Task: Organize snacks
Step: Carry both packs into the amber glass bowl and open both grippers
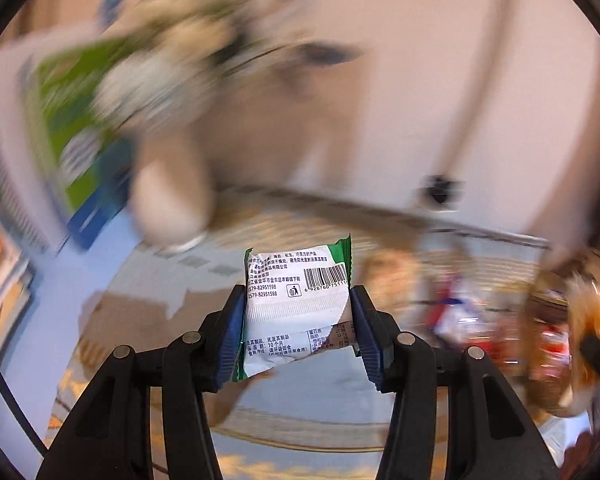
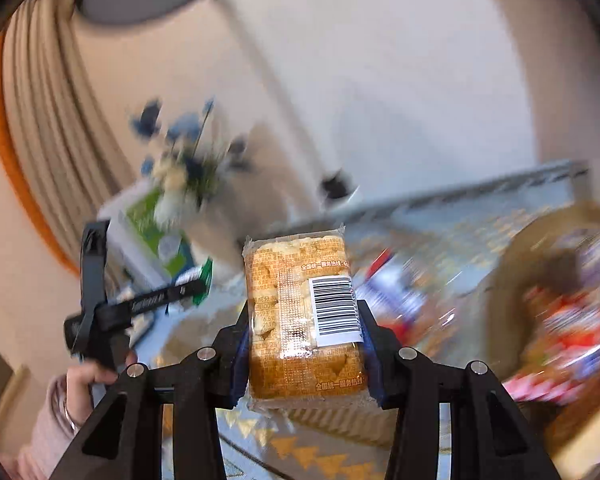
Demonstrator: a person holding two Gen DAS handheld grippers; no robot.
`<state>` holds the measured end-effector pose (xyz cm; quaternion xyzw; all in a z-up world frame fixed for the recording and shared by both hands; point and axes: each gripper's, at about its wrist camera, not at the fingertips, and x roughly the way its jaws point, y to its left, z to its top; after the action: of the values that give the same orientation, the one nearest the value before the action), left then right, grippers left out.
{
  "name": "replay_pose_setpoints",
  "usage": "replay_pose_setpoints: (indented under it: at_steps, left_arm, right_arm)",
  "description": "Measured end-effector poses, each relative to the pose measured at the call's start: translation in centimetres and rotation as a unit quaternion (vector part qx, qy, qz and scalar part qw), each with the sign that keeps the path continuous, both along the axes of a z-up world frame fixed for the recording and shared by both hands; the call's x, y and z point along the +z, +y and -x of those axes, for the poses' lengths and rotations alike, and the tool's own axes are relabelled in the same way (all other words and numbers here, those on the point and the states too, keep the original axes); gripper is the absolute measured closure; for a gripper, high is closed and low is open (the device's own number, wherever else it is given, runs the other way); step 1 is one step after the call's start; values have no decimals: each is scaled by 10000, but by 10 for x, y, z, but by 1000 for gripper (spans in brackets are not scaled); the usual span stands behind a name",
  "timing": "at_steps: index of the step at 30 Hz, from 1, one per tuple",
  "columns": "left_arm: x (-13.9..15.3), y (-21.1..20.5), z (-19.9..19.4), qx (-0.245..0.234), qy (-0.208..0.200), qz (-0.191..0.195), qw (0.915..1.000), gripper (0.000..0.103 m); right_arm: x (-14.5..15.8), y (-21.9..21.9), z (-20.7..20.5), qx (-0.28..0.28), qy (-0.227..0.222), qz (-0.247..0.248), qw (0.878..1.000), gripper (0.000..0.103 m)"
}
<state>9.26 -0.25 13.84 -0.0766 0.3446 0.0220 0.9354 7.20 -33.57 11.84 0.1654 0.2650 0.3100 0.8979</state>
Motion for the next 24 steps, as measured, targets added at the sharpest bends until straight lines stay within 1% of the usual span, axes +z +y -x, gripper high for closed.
replay_pose_setpoints:
  at_steps: [2,3,5,6,8,11,12,15,17,18,19,20,21,23,24]
  left_arm:
    - [13,-33,-3,-371,-14,-2,9993,55]
    - [19,-53,-5,-594,17,18,9982,55]
    - [25,-88,-7,-1050,72,142,9943,55]
    - [28,-111,-9,-1361,78,215,9904,55]
    - [28,-148,-9,-1767,110,188,9840,55]
    - [23,-192,-13,-2238,240,211,9741,55]
    - [18,-210,-15,-2399,327,178,9701,55]
    - [3,-243,-22,-2686,490,80,9620,55]
    - [-7,-253,-22,-2788,610,77,9584,53]
    - [-13,-259,-26,-2861,723,83,9554,45]
    - [-18,-263,-27,-2962,833,83,9515,32]
    - [-22,-267,-30,-3034,888,51,9487,24]
    - [-25,-270,-29,-3055,885,-66,9481,12]
    - [-26,-271,-26,-3069,826,-137,9480,11]
    - [-26,-269,-28,-3056,826,-103,9485,11]
  right_arm:
    - [13,-32,-4,-344,69,41,9994,58]
    - [17,-51,-7,-479,171,30,9987,58]
    - [18,-76,-13,-667,336,25,9972,58]
    - [17,-95,-15,-838,436,68,9955,58]
    - [16,-122,-19,-1099,597,155,9920,58]
    - [11,-156,-21,-1404,831,144,9865,58]
    - [7,-172,-21,-1570,944,140,9830,58]
    - [1,-196,-25,-1845,1172,205,9756,58]
    - [-9,-211,-30,-2004,1439,351,9685,58]
    - [-13,-214,-32,-2044,1554,428,9655,56]
    - [-19,-219,-36,-2123,1751,524,9600,50]
    - [-21,-221,-38,-2190,1820,563,9569,27]
    - [-23,-225,-39,-2309,1890,620,9524,10]
    - [-24,-231,-37,-2390,1859,609,9511,9]
    - [-23,-233,-38,-2380,1867,554,9516,9]
